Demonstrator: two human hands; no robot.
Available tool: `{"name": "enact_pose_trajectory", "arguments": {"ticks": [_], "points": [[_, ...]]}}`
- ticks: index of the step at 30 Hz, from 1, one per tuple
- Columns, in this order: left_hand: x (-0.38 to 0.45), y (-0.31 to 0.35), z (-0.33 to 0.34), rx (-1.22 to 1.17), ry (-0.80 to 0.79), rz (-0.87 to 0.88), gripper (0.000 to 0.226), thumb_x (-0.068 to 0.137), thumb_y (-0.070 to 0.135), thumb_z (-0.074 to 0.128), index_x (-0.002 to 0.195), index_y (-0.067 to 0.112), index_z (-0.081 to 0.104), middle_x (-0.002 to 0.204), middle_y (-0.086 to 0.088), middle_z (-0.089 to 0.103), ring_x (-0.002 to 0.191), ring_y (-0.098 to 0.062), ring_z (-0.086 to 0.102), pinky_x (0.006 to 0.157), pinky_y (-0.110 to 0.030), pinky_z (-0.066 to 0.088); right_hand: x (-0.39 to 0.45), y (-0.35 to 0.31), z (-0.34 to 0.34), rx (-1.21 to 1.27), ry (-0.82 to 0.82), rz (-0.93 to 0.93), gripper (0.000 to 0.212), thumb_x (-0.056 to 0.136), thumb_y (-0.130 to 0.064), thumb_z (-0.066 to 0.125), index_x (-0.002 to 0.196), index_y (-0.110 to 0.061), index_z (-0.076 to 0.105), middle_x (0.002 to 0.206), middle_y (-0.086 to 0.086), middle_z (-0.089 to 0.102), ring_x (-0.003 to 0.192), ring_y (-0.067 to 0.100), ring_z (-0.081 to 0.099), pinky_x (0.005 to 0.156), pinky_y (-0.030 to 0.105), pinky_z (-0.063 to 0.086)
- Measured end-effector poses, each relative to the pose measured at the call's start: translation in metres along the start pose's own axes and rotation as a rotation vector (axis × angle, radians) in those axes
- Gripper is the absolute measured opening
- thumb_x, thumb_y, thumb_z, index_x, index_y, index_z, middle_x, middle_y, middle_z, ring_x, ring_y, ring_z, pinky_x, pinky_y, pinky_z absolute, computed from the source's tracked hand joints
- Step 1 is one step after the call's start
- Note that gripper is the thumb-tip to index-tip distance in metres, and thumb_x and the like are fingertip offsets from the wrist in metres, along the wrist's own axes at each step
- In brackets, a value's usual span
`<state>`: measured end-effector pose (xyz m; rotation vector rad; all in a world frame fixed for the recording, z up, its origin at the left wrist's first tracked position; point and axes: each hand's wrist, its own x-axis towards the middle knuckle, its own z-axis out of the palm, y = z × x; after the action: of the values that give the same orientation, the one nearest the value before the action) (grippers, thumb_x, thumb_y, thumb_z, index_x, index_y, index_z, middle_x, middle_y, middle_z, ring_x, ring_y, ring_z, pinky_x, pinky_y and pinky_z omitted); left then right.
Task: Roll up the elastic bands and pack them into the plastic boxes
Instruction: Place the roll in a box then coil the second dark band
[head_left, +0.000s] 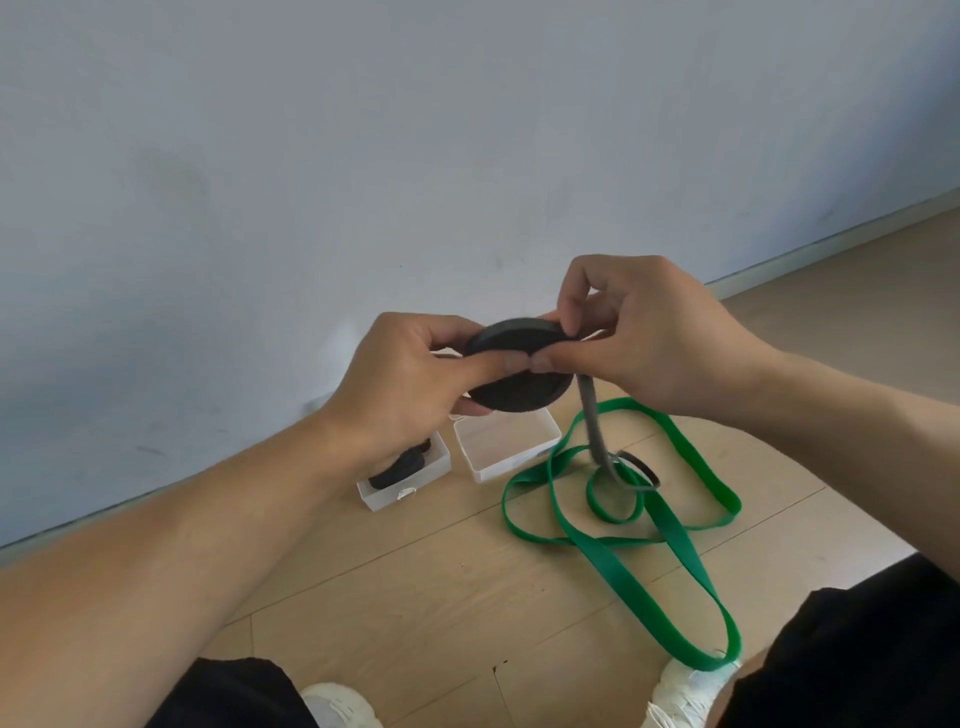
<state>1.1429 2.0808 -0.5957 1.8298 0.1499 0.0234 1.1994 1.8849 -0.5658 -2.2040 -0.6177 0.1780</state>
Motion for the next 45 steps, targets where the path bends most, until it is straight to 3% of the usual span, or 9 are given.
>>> {"name": "enact_pose_trajectory", "arguments": {"ticks": [7, 10, 15, 19, 25, 29, 33, 38, 45], "points": [[-0.002, -0.001, 0.001, -0.302, 0.035, -0.081, 0.045, 0.065, 0.031, 0.081, 0.099, 0.001, 0.077, 0.107, -0.023, 0.075, 0.095, -0.032, 0.076, 0.080, -0.046, 0.063, 0.002, 0.001, -0.005, 0.324, -0.049, 0.077, 0.040, 0.061, -0.035, 0.085, 0.078, -0.016, 0.054, 0.090, 0.040, 0.067, 0.072, 0.031, 0.061, 0.078, 0.048, 0.052], [0.000, 0.003, -0.001, -0.443, 0.043, -0.097, 0.044, 0.069, 0.026, 0.077, 0.103, -0.003, 0.072, 0.111, -0.023, 0.074, 0.099, -0.032, 0.076, 0.079, -0.048, 0.063, 0.002, 0.007, -0.005, 0.407, -0.068, 0.107, 0.039, 0.062, -0.027, 0.084, 0.081, -0.010, 0.055, 0.092, 0.037, 0.070, 0.081, 0.032, 0.070, 0.091, 0.047, 0.057], [0.000, 0.013, -0.006, -0.621, 0.021, -0.116, 0.064, 0.078, 0.021, 0.071, 0.129, -0.013, 0.055, 0.125, -0.022, 0.070, 0.105, -0.031, 0.075, 0.078, -0.048, 0.063, 0.004, 0.018, 0.002, 0.598, -0.081, 0.132, 0.030, 0.067, -0.014, 0.082, 0.079, -0.007, 0.055, 0.078, 0.012, 0.078, 0.078, 0.025, 0.073, 0.086, 0.036, 0.061], [-0.003, 0.014, -0.003, -0.743, 0.042, -0.123, 0.065, 0.081, 0.018, 0.069, 0.136, -0.010, 0.050, 0.129, -0.024, 0.067, 0.102, -0.033, 0.075, 0.075, -0.047, 0.063, 0.001, 0.011, 0.009, 0.686, -0.085, 0.119, 0.030, 0.070, -0.014, 0.081, 0.085, -0.008, 0.056, 0.089, 0.020, 0.077, 0.084, 0.028, 0.076, 0.087, 0.038, 0.062], [-0.002, 0.008, -0.003, -0.829, 0.008, -0.172, 0.047, 0.096, 0.012, 0.059, 0.139, -0.006, 0.050, 0.132, -0.025, 0.066, 0.114, -0.037, 0.070, 0.081, -0.048, 0.063, 0.003, 0.003, 0.020, 0.774, 0.037, 0.146, 0.031, 0.072, -0.012, 0.082, 0.084, -0.007, 0.054, 0.077, 0.021, 0.074, 0.074, 0.031, 0.074, 0.081, 0.042, 0.063], [0.003, 0.004, -0.014, -0.393, -0.019, -0.176, 0.049, 0.088, 0.030, 0.070, 0.128, 0.003, 0.059, 0.122, -0.020, 0.070, 0.115, -0.035, 0.069, 0.081, -0.051, 0.063, 0.004, -0.001, 0.013, 0.466, 0.074, 0.139, 0.028, 0.077, -0.011, 0.086, 0.080, -0.011, 0.058, 0.072, 0.010, 0.078, 0.069, 0.025, 0.075, 0.080, 0.035, 0.060], [0.002, 0.008, -0.022, 0.194, -0.053, 0.027, 0.054, 0.065, 0.059, 0.083, 0.111, 0.036, 0.068, 0.095, 0.008, 0.075, 0.093, -0.010, 0.073, 0.081, -0.026, 0.058, -0.001, -0.013, 0.004, -0.117, -0.120, 0.032, 0.025, 0.075, -0.024, 0.088, 0.077, -0.022, 0.063, 0.069, -0.006, 0.077, 0.058, 0.006, 0.068, 0.059, 0.019, 0.049], [-0.003, 0.005, -0.011, 0.340, -0.140, 0.164, 0.021, 0.069, 0.041, 0.087, 0.084, 0.033, 0.076, 0.081, 0.018, 0.076, 0.081, -0.002, 0.072, 0.079, -0.025, 0.059, -0.009, -0.017, 0.009, -0.229, -0.168, -0.047, 0.020, 0.078, -0.022, 0.082, 0.077, -0.024, 0.063, 0.070, -0.003, 0.077, 0.067, 0.011, 0.071, 0.068, 0.026, 0.052], [-0.002, 0.006, -0.012, 0.380, -0.133, 0.169, 0.019, 0.069, 0.039, 0.089, 0.081, 0.037, 0.074, 0.080, 0.015, 0.076, 0.078, -0.007, 0.072, 0.072, -0.021, 0.057, -0.010, -0.013, 0.013, -0.241, -0.109, -0.071, 0.020, 0.079, -0.022, 0.080, 0.076, -0.027, 0.061, 0.072, -0.007, 0.077, 0.069, 0.005, 0.071, 0.067, 0.024, 0.052]]}}
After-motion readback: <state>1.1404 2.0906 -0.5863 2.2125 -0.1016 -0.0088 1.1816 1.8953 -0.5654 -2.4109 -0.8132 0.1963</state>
